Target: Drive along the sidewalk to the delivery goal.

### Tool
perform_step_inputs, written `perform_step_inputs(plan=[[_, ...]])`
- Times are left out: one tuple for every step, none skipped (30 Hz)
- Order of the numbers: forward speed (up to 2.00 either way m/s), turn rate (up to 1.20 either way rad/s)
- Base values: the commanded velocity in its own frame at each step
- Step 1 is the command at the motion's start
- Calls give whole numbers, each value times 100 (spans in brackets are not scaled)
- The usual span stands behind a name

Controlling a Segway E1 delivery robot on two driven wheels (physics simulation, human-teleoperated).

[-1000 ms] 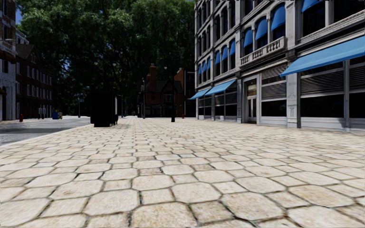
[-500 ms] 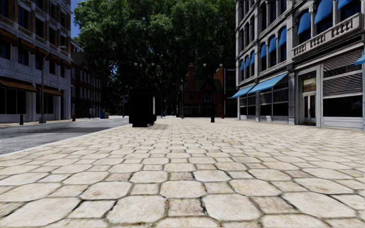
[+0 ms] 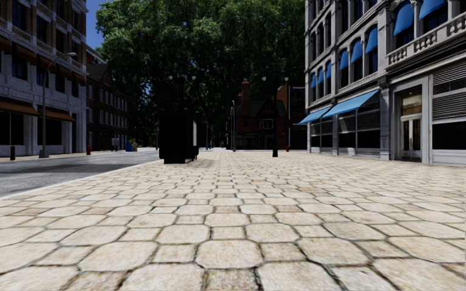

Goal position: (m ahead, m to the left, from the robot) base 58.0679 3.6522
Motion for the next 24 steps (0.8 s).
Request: perform_step_inputs(plan=[[200,0],[200,0],[200,0],[200,0],[200,0],[200,0],[200,5],[200,13],[200,13],[200,17],[200,18],[200,18],[200,18],[200,18],[200,20],[200,21],[200,22],[200,22],[200,22],[200,22],[200,22],[200,22],[200,22],[200,22]])
